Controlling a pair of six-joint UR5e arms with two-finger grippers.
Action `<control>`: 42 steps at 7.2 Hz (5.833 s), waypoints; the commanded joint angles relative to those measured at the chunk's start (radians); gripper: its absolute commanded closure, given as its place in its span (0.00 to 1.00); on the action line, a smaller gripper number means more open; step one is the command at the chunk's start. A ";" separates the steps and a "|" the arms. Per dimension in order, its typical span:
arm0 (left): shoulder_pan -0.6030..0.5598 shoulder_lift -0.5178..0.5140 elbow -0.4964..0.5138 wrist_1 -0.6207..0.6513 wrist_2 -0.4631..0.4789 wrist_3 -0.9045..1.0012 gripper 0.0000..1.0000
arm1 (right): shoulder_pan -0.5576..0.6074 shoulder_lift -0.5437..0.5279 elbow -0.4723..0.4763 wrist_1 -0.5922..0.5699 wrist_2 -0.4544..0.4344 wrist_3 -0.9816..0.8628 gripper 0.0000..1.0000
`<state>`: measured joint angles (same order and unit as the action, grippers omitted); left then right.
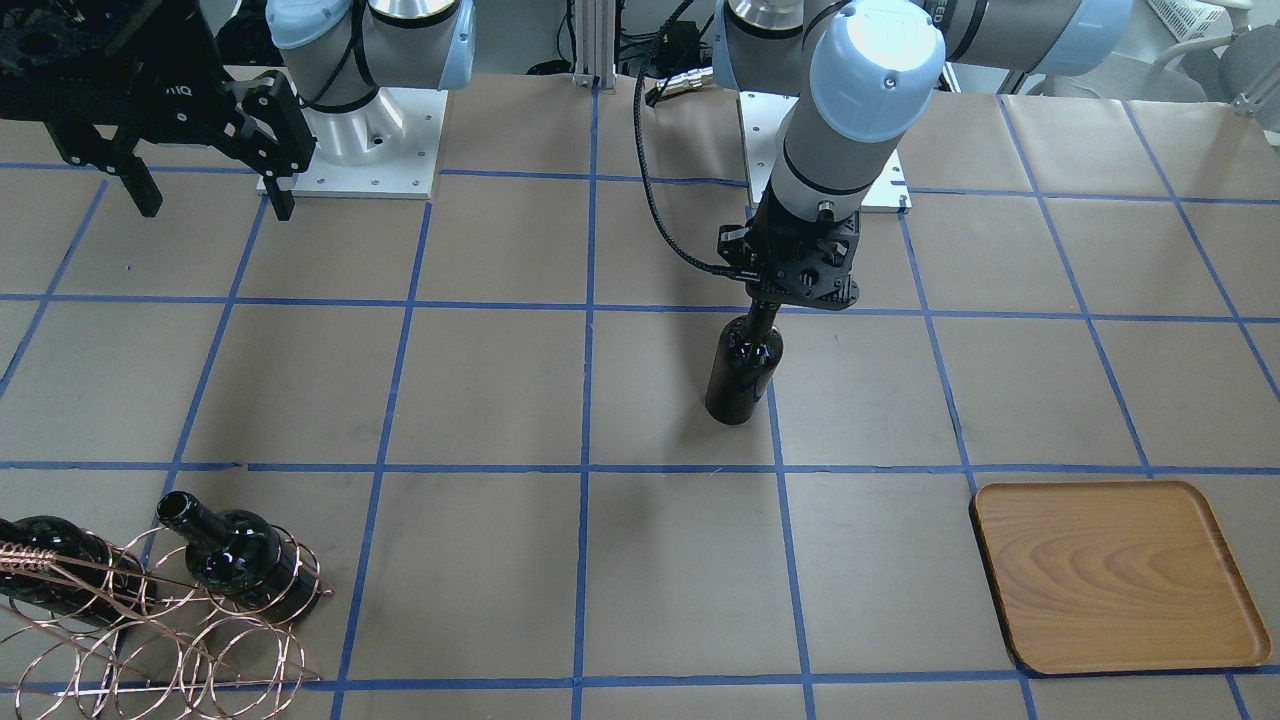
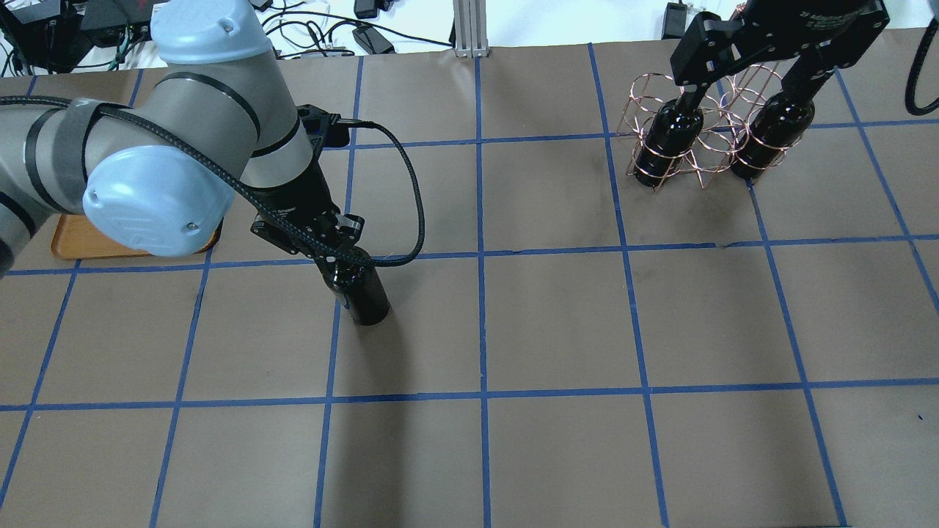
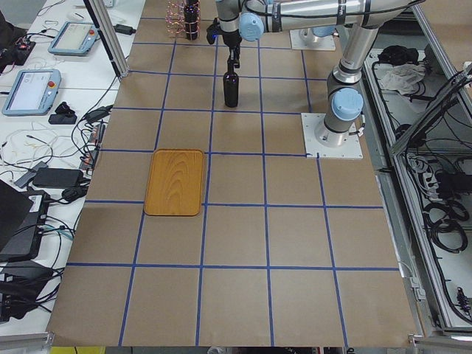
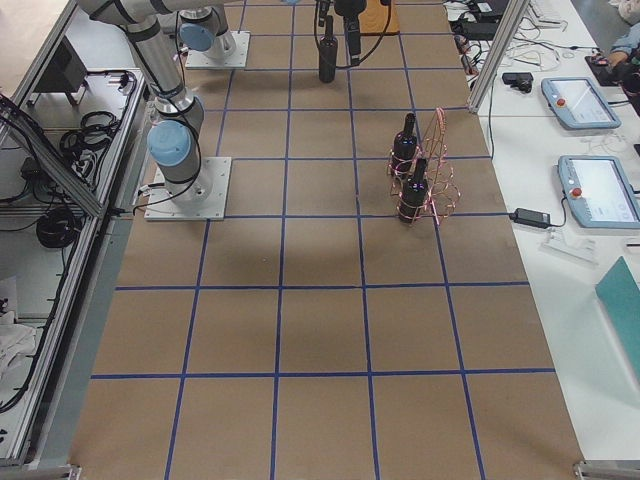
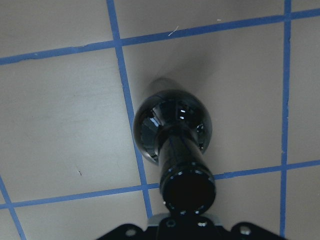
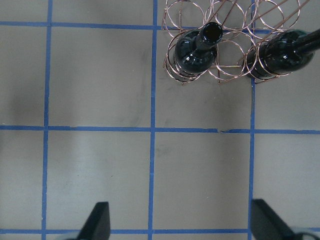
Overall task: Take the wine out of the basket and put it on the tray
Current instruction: 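Move the left gripper over the standing bottle's neck, then close the left gripper around the bottle neck, then lift the bottle with the left gripper and carry it over the wooden tray, then lower the bottle upright onto the wooden tray and open the left gripper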
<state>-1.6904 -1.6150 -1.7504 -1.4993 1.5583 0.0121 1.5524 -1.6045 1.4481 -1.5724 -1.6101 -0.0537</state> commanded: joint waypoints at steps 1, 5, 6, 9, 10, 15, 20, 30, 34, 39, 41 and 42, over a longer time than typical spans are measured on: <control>0.000 0.007 0.006 -0.007 0.006 -0.008 0.56 | 0.000 0.000 -0.002 -0.003 -0.002 0.000 0.00; 0.001 0.003 0.015 0.025 0.005 -0.009 0.01 | 0.000 -0.014 -0.002 0.005 -0.030 -0.003 0.00; 0.002 0.001 0.015 0.052 0.006 -0.006 0.01 | 0.000 -0.014 -0.002 0.002 -0.030 -0.003 0.00; 0.003 -0.005 0.011 0.048 0.012 -0.006 0.16 | 0.000 -0.015 -0.002 0.005 -0.031 -0.003 0.00; 0.003 -0.005 0.008 0.042 0.013 -0.001 0.27 | -0.002 -0.018 -0.002 0.009 -0.031 -0.003 0.00; 0.003 -0.006 0.019 0.021 0.011 -0.003 1.00 | -0.002 -0.034 0.000 0.017 -0.063 -0.005 0.00; 0.070 -0.009 0.216 -0.096 0.109 0.043 1.00 | -0.003 -0.034 0.000 0.017 -0.065 -0.005 0.00; 0.643 -0.351 0.508 0.070 0.032 0.709 1.00 | -0.002 -0.038 0.002 0.017 -0.065 -0.005 0.00; 0.653 -0.411 0.520 0.114 0.025 0.733 1.00 | -0.003 -0.037 0.002 0.017 -0.065 -0.020 0.00; 0.658 -0.370 0.520 0.094 0.014 0.726 0.00 | -0.003 -0.037 0.002 0.015 -0.065 -0.020 0.00; 0.631 -0.277 0.508 0.006 0.014 0.715 0.00 | -0.005 -0.037 0.002 0.015 -0.065 -0.020 0.00; 0.609 -0.237 0.503 -0.054 0.014 0.675 0.00 | -0.008 -0.035 0.002 0.015 -0.067 -0.021 0.00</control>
<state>-1.0585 -1.9059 -1.2400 -1.4907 1.5725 0.7201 1.5471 -1.6409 1.4496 -1.5566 -1.6754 -0.0740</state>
